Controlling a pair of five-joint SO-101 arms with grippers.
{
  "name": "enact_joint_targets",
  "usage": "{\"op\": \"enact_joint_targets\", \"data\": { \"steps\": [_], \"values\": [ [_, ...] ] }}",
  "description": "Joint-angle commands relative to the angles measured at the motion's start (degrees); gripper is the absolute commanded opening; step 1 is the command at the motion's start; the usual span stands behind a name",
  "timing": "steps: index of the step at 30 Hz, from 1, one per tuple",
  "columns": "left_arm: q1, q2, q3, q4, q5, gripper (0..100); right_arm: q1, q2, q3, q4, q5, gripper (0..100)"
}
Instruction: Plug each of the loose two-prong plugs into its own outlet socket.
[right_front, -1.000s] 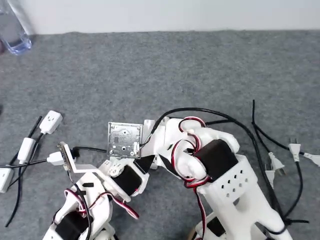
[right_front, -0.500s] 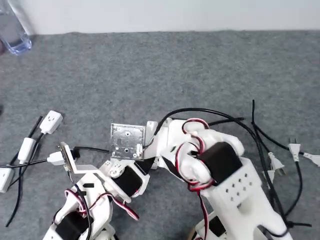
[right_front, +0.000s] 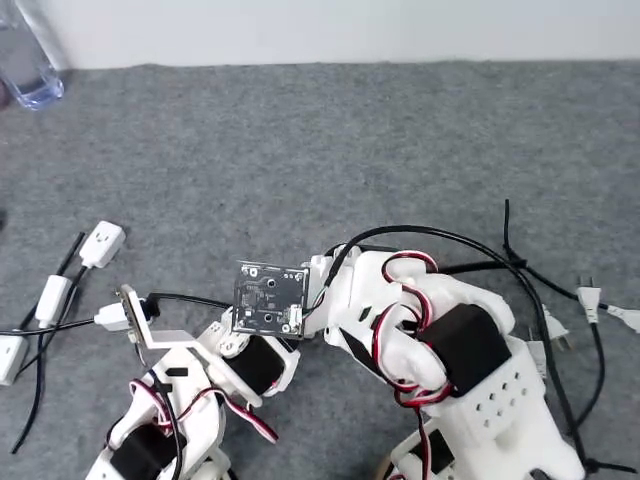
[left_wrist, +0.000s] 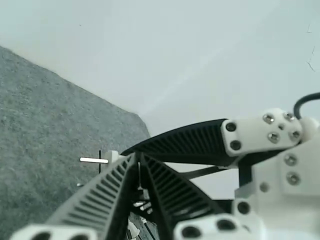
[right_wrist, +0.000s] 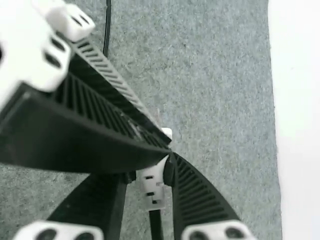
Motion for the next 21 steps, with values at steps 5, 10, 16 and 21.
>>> {"op": "enact_joint_targets", "data": {
  "steps": [5, 10, 16, 21],
  "values": [
    [-0.2, -0.4, 1.2, 0.4, -0.4, 1, 0.0, -3.7, -2.9, 0.1, -0.8, 0.8],
    [-0.2, -0.4, 1.2, 0.4, -0.4, 1, 0.0, -3.7, -3.0, 0.1, -1.8, 0.8],
    [-0.2, -0.4, 1.2, 0.4, -0.4, 1, 0.0, -4.9, -3.1, 0.1, -1.9, 0.8],
    [-0.2, -0.4, 1.2, 0.4, -0.4, 1, 0.0, -7.3, -2.3, 0.2, -2.0, 0.8]
  ]
}}
